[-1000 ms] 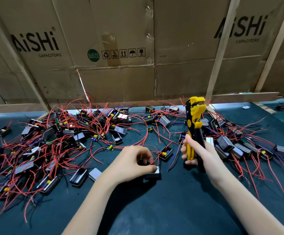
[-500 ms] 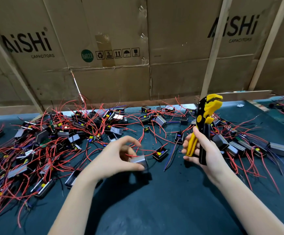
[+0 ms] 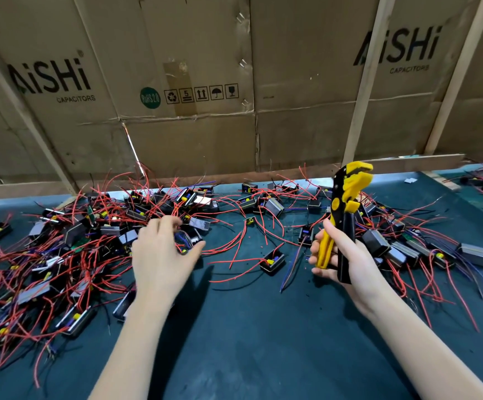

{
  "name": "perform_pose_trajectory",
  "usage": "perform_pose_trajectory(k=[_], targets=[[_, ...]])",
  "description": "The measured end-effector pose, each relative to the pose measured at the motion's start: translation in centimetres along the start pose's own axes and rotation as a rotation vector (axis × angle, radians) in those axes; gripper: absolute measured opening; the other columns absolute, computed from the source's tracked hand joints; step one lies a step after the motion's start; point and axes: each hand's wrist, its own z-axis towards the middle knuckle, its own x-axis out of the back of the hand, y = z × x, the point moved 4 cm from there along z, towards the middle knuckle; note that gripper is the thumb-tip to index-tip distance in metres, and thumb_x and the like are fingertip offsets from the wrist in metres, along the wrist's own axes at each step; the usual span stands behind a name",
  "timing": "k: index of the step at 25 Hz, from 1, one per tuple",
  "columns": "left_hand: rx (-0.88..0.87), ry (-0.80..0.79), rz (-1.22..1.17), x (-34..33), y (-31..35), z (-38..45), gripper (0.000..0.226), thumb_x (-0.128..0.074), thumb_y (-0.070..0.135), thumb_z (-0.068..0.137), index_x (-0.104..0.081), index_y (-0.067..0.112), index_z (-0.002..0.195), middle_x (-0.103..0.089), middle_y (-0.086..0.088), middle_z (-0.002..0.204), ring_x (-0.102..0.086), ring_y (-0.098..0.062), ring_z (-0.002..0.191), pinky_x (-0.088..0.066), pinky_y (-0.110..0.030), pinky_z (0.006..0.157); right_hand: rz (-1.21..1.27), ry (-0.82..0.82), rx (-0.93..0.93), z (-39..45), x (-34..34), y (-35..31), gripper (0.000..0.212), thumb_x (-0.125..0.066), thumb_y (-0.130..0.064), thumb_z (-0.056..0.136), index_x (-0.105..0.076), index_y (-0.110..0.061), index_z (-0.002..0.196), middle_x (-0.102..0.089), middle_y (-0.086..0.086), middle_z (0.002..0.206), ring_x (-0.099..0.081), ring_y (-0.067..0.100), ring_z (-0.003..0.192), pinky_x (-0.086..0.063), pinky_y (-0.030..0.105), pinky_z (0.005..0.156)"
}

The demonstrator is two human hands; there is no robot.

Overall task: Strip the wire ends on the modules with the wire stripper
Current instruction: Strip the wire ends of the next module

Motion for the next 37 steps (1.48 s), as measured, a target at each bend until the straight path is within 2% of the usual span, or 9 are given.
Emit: perform_pose_trajectory(k=[3,7,12,16,19,22,28,32,37], targets=[[-0.362,-0.071,-0.231,-1.9,5.3,-1.8,0.025,-0.068,0.022,0.090,-0.063,0.011,0.111,-0.062,-0.004,0.111,-0.055,-0.026,0.108,-0.043,-0.041,0.095,-0.040,-0.002,0.011,0.0,0.0,0.2,0.043,-0.066,-0.054,0.069,-0.061,-0.015,0.087,-0.061,0.005,0.076,-0.061,0.018,0.064,-0.052,0.030,0.061],[-0.663,-0.384,-0.089,-5.6,8.5,-4.5,0.031,-0.043,0.034,0.102,-0.057,0.021,0.127,-0.054,0.007,0.137,-0.045,-0.016,0.129,-0.036,-0.036,0.101,-0.245,0.058,0.092,0.2,0.4,0.3,0.052,-0.077,-0.060,0.062,-0.062,-0.017,0.087,-0.064,-0.008,0.076,-0.062,0.007,0.072,-0.048,0.031,0.073],[-0.408,-0.289,-0.134,-4.6,6.5,-3.3,0.028,-0.058,0.045,0.094,-0.065,0.019,0.088,-0.066,0.004,0.090,-0.056,-0.019,0.095,-0.042,-0.037,0.084,-0.509,0.092,0.222,0.2,0.8,0.5,0.038,-0.077,-0.054,0.072,-0.063,-0.022,0.088,-0.066,-0.002,0.081,-0.060,0.017,0.080,-0.045,0.033,0.076],[-0.249,-0.406,-0.414,-5.2,5.9,-3.3,0.008,-0.067,0.030,0.090,-0.070,0.023,0.092,-0.071,0.011,0.092,-0.062,-0.010,0.094,-0.047,-0.033,0.088,-0.758,0.144,0.352,-0.2,0.5,0.2,0.035,-0.080,-0.049,0.068,-0.057,-0.027,0.084,-0.063,-0.010,0.073,-0.055,0.003,0.070,-0.041,0.014,0.062],[-0.228,-0.465,-0.480,-5.6,6.0,-3.4,0.008,-0.070,0.022,0.088,-0.076,0.024,0.091,-0.074,0.013,0.091,-0.063,-0.004,0.091,-0.048,-0.031,0.089,-0.908,0.195,0.413,-0.4,0.5,-0.1,0.039,-0.079,-0.052,0.067,-0.056,-0.028,0.088,-0.063,-0.013,0.079,-0.057,0.003,0.074,-0.046,0.027,0.069],[-0.241,-0.431,-0.461,-5.7,6.0,-3.5,0.008,-0.069,0.020,0.087,-0.075,0.023,0.090,-0.073,0.012,0.090,-0.063,-0.008,0.092,-0.048,-0.034,0.087,-1.185,0.314,0.460,-0.4,0.9,-0.2,0.048,-0.076,-0.055,0.069,-0.055,-0.020,0.094,-0.062,-0.005,0.087,-0.059,0.022,0.083,-0.047,0.039,0.076],[-0.243,-0.329,-0.442,-5.5,6.1,-3.8,0.006,-0.064,0.021,0.082,-0.068,0.024,0.080,-0.067,0.013,0.080,-0.056,-0.010,0.086,-0.047,-0.034,0.080,-1.557,0.392,0.498,0.2,2.0,-0.1,0.057,-0.076,-0.054,0.068,-0.055,-0.009,0.095,-0.061,0.006,0.085,-0.059,0.033,0.084,-0.040,0.040,0.072],[-0.269,-0.282,-0.564,-5.1,6.1,-3.7,0.008,-0.066,0.018,0.085,-0.068,0.024,0.080,-0.066,0.017,0.079,-0.056,-0.009,0.084,-0.039,-0.019,0.073,-1.627,0.351,0.529,0.2,1.4,0.2,0.056,-0.076,-0.055,0.066,-0.055,-0.010,0.093,-0.059,0.004,0.084,-0.058,0.031,0.084,-0.037,0.039,0.072],[-0.236,-0.242,-0.575,-5.1,6.1,-3.8,0.011,-0.067,0.012,0.087,-0.069,0.022,0.081,-0.066,0.016,0.080,-0.057,-0.007,0.084,-0.040,-0.014,0.075,-1.647,0.300,0.606,-0.1,0.6,0.3,0.054,-0.078,-0.053,0.063,-0.054,-0.011,0.086,-0.057,0.004,0.080,-0.058,0.032,0.081,-0.038,0.040,0.070]])
